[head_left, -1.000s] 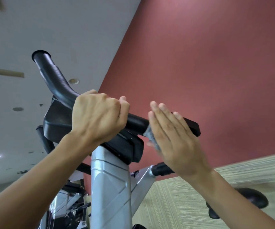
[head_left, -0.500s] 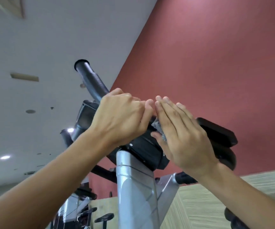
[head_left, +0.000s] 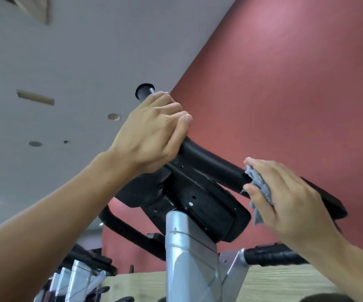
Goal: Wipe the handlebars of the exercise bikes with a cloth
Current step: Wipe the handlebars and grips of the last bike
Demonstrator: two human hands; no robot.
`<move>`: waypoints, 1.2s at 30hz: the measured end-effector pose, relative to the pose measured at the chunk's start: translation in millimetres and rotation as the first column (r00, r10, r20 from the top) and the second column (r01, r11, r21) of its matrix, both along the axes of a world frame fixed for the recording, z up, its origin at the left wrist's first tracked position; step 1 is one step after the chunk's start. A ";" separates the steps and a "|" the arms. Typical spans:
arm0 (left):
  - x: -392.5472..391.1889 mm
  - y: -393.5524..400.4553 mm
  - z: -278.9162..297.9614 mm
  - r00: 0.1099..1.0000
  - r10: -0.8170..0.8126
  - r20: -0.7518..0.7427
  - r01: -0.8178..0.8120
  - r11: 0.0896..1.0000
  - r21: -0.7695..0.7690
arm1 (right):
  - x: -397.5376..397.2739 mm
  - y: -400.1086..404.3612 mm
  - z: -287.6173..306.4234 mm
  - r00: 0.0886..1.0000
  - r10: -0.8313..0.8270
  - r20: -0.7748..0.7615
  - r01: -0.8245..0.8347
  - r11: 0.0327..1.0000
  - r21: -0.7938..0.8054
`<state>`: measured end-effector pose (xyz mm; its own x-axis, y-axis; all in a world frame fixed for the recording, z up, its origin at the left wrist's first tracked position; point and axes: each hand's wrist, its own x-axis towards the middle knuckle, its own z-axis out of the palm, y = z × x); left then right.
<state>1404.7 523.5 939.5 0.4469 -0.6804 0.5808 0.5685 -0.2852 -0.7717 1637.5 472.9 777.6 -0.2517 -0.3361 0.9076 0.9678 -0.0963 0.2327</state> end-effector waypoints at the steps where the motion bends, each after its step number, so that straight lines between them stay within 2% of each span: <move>1: 2.7 1.6 -1.5 0.999 -0.040 0.012 0.040 0.999 -0.009 | -2.3 -0.4 1.3 1.000 0.020 -0.022 -0.020 1.000 -0.001; 6: 14.0 5.4 -7.2 0.986 -0.152 0.075 0.154 0.988 -0.020 | -69.9 -1.7 55.2 0.988 0.153 -0.024 -0.154 0.980 -0.126; 9: 15.2 0.1 -8.5 0.978 -0.181 0.107 0.186 0.982 -0.042 | -71.6 -5.5 60.9 0.976 0.215 -0.029 -0.217 0.964 -0.152; 14: 28.9 -13.2 -31.4 0.984 -0.132 0.122 0.134 0.991 -0.006 | -19.3 -15.5 6.4 0.973 0.161 -0.165 -0.187 0.970 -0.157; 18: 30.0 -20.7 -33.5 0.995 -0.055 0.083 0.061 0.996 -0.064 | -6.5 -18.5 -4.6 0.981 0.060 -0.185 -0.105 0.964 -0.243; 22: 27.2 -25.0 -26.6 0.997 0.065 -0.038 -0.070 0.984 -0.165 | -19.4 -22.2 12.3 0.940 0.132 -0.314 -0.219 0.940 -0.261; 24: 26.2 -29.5 -24.4 0.987 0.132 -0.093 -0.149 0.965 -0.218 | -32.0 -31.5 33.2 0.901 0.167 -0.401 -0.318 0.882 -0.347; 26: 22.9 -34.7 -22.3 0.967 0.193 -0.165 -0.233 0.932 -0.279 | -51.0 -37.2 54.7 0.877 0.228 -0.424 -0.418 0.796 -0.437; 30: 20.5 -55.3 -17.2 0.866 0.376 -0.329 -0.489 0.775 -0.400 | -65.9 -43.8 72.8 0.856 0.243 -0.457 -0.492 0.658 -0.571; 33: 22.0 -80.2 -9.4 0.778 0.455 -0.434 -0.624 0.646 -0.440 | -39.4 -57.1 71.0 0.889 0.067 -0.454 -0.408 0.565 -0.717; 36: 27.2 -89.8 -5.5 0.716 0.438 -0.543 -0.690 0.563 -0.455 | -18.1 -66.7 73.6 0.926 -0.202 -0.318 -0.202 0.445 -0.872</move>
